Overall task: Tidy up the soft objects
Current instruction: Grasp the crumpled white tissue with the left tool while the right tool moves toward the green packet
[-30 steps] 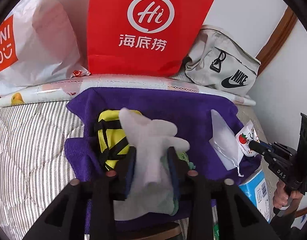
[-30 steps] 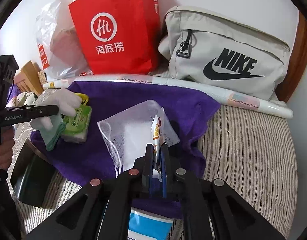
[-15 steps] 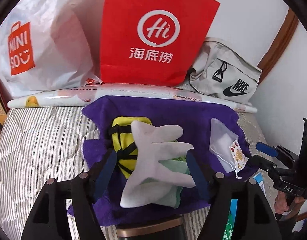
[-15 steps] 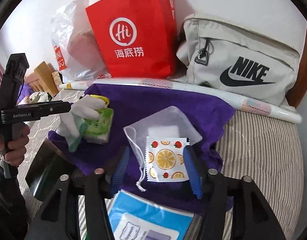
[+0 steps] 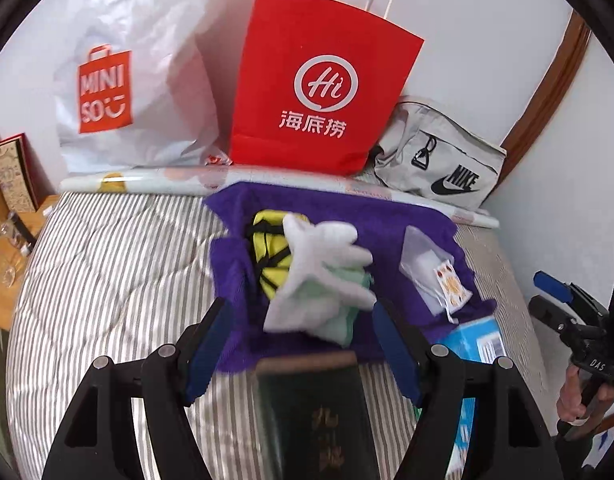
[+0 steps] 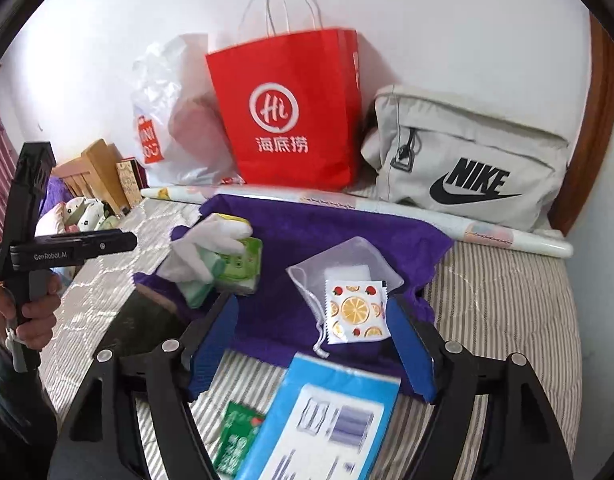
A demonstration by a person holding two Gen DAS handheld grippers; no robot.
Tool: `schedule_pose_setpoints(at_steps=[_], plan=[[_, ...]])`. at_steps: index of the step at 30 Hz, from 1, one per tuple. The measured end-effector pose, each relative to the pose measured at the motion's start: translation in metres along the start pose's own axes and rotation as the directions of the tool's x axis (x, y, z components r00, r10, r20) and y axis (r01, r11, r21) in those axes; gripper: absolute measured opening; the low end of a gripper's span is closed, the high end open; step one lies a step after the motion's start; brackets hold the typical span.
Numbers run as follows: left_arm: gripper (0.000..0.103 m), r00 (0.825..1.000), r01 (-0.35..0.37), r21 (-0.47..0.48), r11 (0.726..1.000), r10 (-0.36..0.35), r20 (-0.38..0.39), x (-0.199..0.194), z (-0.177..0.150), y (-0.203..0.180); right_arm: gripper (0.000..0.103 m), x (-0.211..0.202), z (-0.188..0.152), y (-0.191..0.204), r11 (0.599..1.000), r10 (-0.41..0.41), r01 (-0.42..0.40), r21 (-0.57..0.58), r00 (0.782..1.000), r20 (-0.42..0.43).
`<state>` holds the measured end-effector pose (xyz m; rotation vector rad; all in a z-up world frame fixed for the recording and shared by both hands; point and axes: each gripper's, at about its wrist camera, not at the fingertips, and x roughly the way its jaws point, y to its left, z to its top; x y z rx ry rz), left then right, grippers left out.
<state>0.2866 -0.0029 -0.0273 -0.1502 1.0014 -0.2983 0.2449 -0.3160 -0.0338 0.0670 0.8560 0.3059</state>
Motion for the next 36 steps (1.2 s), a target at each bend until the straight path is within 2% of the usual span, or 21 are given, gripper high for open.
schedule_pose_setpoints(at_steps=[9, 14, 18, 22, 26, 36], plan=[[0.07, 1.0, 0.001, 0.056, 0.998, -0.001, 0.003, -0.036, -0.056, -0.024, 0.076, -0.057, -0.043, 0.014, 1.0, 0.004, -0.005, 0.025, 0.999, 0.038], [0.07, 1.0, -0.008, 0.111, 0.994, 0.007, 0.012, -0.051, -0.092, -0.042, 0.076, -0.072, -0.076, 0.022, 0.999, 0.017, -0.019, 0.036, 0.999, 0.031], [0.07, 1.0, 0.023, 0.14, 0.99, -0.024, 0.006, -0.059, -0.117, -0.052, 0.076, -0.078, -0.099, 0.028, 0.999, 0.022, -0.022, 0.031, 1.0, 0.013], [0.07, 0.999, 0.033, 0.181, 0.983, -0.033, -0.003, -0.061, -0.137, -0.064, 0.075, -0.084, -0.117, 0.029, 0.999, 0.018, -0.019, 0.047, 1.0, 0.015], [0.07, 0.999, 0.045, 0.208, 0.977, -0.042, -0.019, -0.058, -0.154, -0.075, 0.068, -0.087, -0.13, 0.026, 0.997, 0.025, -0.026, 0.071, 1.0, 0.019], [0.07, 0.995, 0.083, 0.267, 0.96, -0.063, -0.082, -0.033, -0.185, -0.104, 0.062, -0.096, -0.16, 0.012, 0.995, -0.002, 0.0, 0.103, 1.0, 0.02]])
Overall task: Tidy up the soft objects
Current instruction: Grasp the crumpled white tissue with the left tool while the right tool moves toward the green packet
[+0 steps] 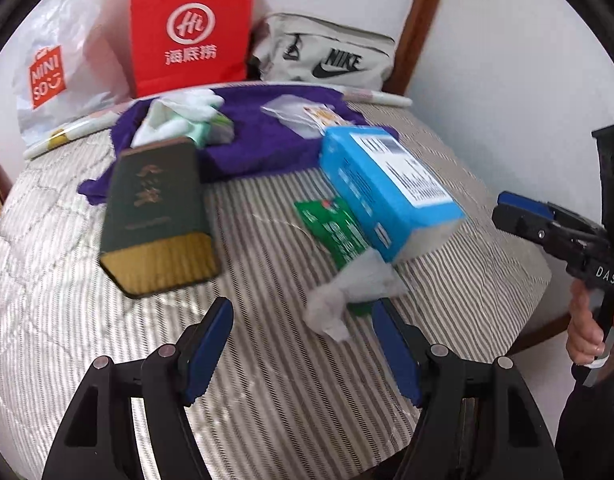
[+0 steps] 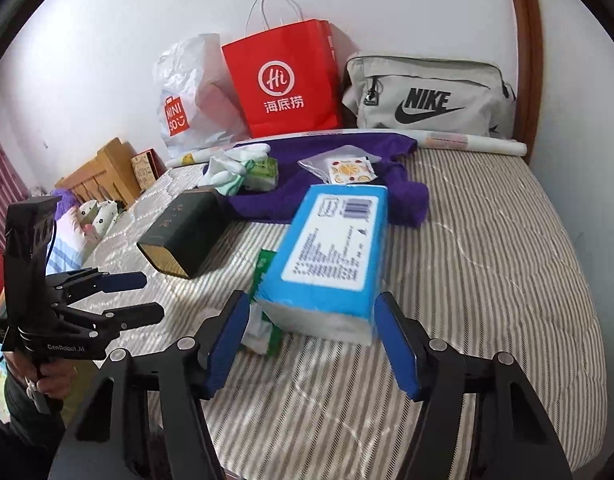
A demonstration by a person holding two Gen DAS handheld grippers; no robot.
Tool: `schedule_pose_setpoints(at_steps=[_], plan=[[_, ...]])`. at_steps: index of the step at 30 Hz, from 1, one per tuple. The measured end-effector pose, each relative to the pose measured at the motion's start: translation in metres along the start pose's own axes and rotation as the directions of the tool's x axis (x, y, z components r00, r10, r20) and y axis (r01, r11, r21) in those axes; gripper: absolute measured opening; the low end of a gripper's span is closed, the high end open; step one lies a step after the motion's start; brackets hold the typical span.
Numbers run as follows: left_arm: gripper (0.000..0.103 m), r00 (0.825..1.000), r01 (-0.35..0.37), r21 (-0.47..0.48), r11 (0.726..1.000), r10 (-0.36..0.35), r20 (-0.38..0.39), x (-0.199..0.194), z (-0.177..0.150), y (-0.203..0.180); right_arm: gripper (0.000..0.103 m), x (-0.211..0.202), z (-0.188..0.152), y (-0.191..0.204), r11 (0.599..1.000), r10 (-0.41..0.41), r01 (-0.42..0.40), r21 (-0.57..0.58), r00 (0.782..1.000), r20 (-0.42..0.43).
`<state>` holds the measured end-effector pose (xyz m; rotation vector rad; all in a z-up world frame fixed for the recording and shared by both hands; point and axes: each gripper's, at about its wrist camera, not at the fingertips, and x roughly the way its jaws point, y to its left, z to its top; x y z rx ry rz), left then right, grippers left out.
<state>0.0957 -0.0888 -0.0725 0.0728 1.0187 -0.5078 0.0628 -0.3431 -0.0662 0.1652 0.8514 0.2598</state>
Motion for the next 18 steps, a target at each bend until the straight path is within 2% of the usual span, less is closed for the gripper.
schedule_pose_setpoints(at_steps=[6, 12, 18], plan=[[0.07, 0.999, 0.027, 0.057, 0.998, -0.025, -0.029, 0.016, -0.006, -0.015, 0.062, 0.0, -0.011, -0.004, 1.0, -0.01, 0.01, -0.004, 1.0, -0.006], [0.065, 0.998, 0.025, 0.098, 0.995, -0.019, -0.059, 0.036, -0.004, -0.023, 0.062, 0.006, -0.018, -0.006, 1.0, 0.001, -0.001, -0.001, 1.0, -0.021], [0.051, 0.997, 0.015, 0.117, 0.993, -0.006, -0.074, 0.051, -0.003, -0.024, 0.062, 0.011, -0.023, -0.009, 1.0, -0.007, 0.007, -0.008, 0.999, -0.036]])
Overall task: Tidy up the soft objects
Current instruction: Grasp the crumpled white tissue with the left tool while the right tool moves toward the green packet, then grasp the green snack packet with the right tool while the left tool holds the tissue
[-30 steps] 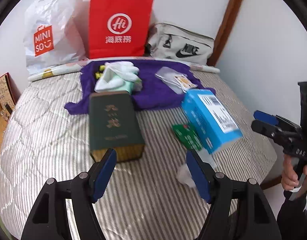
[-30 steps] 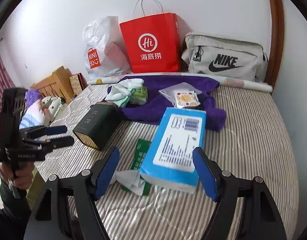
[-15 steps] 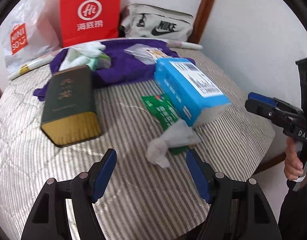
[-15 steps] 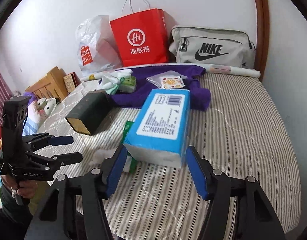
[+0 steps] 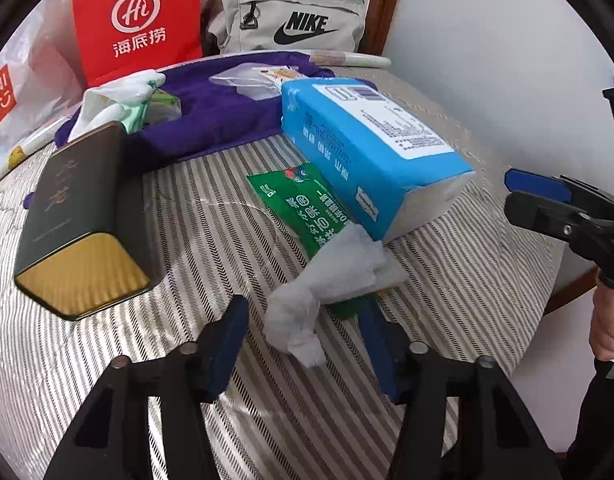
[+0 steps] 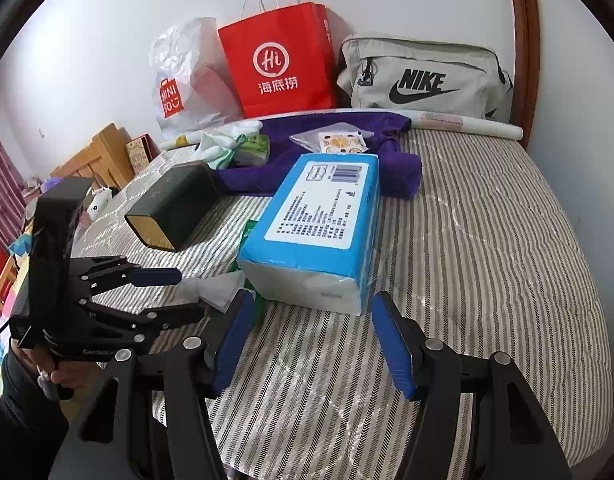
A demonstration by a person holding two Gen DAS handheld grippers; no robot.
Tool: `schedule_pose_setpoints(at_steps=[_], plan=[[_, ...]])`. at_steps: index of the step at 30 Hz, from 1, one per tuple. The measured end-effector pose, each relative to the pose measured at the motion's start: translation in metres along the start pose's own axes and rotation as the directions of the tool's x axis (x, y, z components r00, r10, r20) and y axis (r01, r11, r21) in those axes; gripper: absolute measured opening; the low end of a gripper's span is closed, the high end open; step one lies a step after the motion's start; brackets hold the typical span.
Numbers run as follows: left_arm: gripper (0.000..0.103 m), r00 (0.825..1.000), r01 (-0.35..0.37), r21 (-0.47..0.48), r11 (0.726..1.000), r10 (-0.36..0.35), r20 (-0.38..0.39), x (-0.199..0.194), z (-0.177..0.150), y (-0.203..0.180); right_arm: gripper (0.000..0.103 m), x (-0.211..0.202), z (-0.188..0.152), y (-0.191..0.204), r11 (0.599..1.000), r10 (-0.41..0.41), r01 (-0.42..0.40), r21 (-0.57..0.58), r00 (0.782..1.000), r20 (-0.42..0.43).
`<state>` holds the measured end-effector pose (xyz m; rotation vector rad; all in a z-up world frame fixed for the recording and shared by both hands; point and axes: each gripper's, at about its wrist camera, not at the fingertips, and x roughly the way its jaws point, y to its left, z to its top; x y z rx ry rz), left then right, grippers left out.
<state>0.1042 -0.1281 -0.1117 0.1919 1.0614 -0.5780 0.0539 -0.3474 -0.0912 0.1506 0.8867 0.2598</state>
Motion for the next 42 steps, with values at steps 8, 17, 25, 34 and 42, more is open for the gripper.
schedule_pose_setpoints(at_steps=[8, 17, 25, 34, 42], plan=[[0.022, 1.0, 0.002, 0.003, 1.0, -0.002, 0.005, 0.005, -0.001, 0.003, 0.06, 0.008, -0.009, 0.009, 1.0, 0.016, -0.017, -0.025, 0.999, -0.042], [0.022, 0.999, -0.008, -0.023, 1.0, 0.009, 0.047, -0.017, -0.014, 0.021, 0.06, 0.024, -0.013, 0.038, 0.997, 0.041, -0.046, -0.058, 0.995, -0.092], [0.022, 0.993, -0.074, -0.108, 0.991, 0.084, 0.088, -0.041, -0.042, 0.059, 0.06, 0.052, -0.014, 0.065, 0.997, 0.054, -0.062, -0.052, 0.988, -0.148], [0.022, 0.989, -0.073, -0.16, 0.984, 0.092, 0.117, -0.055, -0.059, 0.091, 0.06, 0.073, -0.017, 0.083, 0.997, -0.068, 0.062, -0.044, 0.986, -0.152], [0.022, 0.989, -0.071, -0.194, 0.978, 0.094, 0.115, -0.052, -0.063, 0.106, 0.061, 0.087, -0.016, 0.09, 0.989, -0.145, 0.147, 0.004, 0.98, -0.136]])
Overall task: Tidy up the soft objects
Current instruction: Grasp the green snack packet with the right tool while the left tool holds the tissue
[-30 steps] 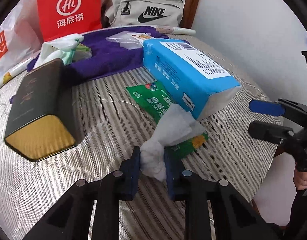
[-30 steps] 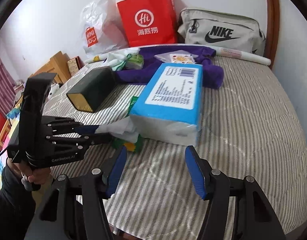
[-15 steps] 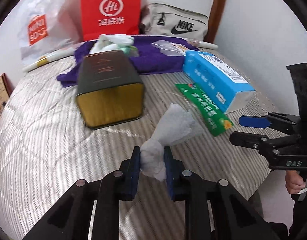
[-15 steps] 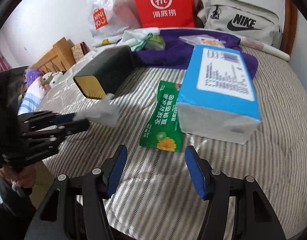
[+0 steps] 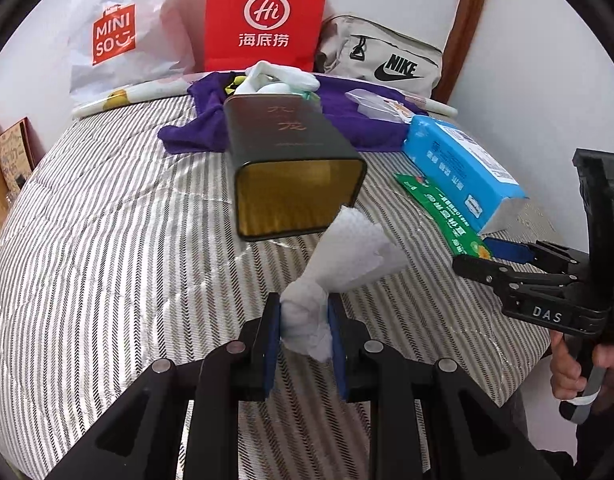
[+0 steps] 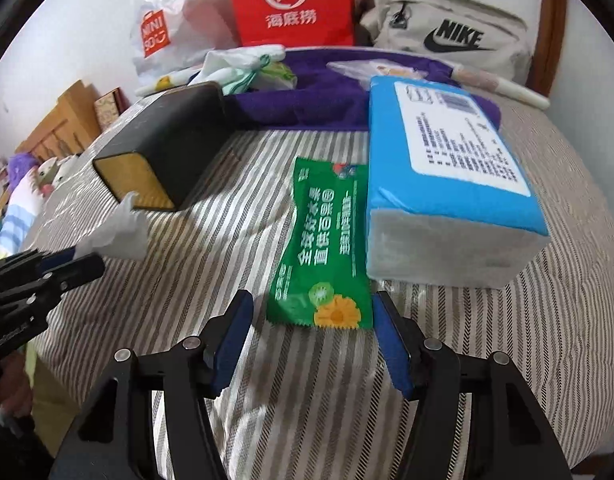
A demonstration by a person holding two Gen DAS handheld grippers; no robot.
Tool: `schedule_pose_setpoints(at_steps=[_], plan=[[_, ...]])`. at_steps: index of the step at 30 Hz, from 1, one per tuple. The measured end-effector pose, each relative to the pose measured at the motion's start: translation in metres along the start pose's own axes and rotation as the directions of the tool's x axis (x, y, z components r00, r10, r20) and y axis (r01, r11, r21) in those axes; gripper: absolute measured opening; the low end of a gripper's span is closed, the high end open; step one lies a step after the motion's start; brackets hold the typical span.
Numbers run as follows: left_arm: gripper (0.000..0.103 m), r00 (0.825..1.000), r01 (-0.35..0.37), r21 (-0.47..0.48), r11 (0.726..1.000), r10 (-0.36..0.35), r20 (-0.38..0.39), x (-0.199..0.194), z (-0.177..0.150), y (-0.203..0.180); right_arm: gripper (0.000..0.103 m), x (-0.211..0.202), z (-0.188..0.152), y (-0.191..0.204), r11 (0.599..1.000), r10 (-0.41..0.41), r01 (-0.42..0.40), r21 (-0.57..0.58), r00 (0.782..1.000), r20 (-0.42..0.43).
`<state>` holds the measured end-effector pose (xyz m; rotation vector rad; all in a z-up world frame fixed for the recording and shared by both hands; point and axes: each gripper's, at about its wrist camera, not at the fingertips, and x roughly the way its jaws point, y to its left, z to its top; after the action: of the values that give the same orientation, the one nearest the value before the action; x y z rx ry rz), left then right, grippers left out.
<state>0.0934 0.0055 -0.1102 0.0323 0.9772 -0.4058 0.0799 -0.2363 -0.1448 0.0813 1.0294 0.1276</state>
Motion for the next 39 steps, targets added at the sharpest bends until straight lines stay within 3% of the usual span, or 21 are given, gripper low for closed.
schedule_pose_setpoints(at_steps=[5, 12, 19, 25, 27, 29, 36, 39], plan=[[0.022, 1.0, 0.002, -0.024, 1.0, -0.002, -0.009, 0.003, -0.002, 0.004, 0.051, 0.004, 0.002, 0.005, 0.998, -0.056, 0.056, 0.015, 0.998, 0.033], [0.022, 1.0, -0.003, -0.044, 0.999, 0.002, -0.017, 0.002, -0.002, 0.004, 0.034, -0.005, -0.005, 0.0, 0.999, -0.017, 0.018, -0.042, 1.0, 0.017], [0.022, 1.0, -0.021, -0.066, 0.998, 0.02, -0.015, -0.007, -0.004, 0.005, 0.034, -0.022, -0.026, -0.007, 0.99, 0.081, -0.083, -0.113, 0.996, -0.03], [0.022, 0.999, -0.035, -0.098, 0.995, 0.034, -0.017, -0.01, -0.005, 0.009, 0.035, -0.042, -0.051, -0.016, 0.978, 0.095, -0.103, -0.181, 0.994, -0.052], [0.022, 0.999, -0.036, -0.104, 0.994, 0.035, -0.017, -0.01, -0.005, 0.01, 0.041, -0.047, -0.057, -0.02, 0.975, 0.097, -0.105, -0.195, 0.994, -0.054], [0.022, 0.999, -0.039, -0.107, 0.993, 0.038, -0.018, -0.009, -0.005, 0.01, 0.055, -0.05, -0.062, -0.023, 0.972, 0.099, -0.106, -0.209, 0.994, -0.047], [0.022, 0.999, -0.043, -0.108, 0.993, 0.04, -0.025, -0.005, -0.002, 0.011, 0.058, -0.043, -0.051, -0.033, 0.979, 0.144, -0.146, -0.144, 0.989, -0.025], [0.022, 0.998, -0.049, -0.113, 0.992, 0.045, -0.034, -0.003, -0.002, 0.012, 0.058, -0.033, -0.041, -0.029, 0.985, 0.128, -0.126, -0.117, 0.992, 0.008]])
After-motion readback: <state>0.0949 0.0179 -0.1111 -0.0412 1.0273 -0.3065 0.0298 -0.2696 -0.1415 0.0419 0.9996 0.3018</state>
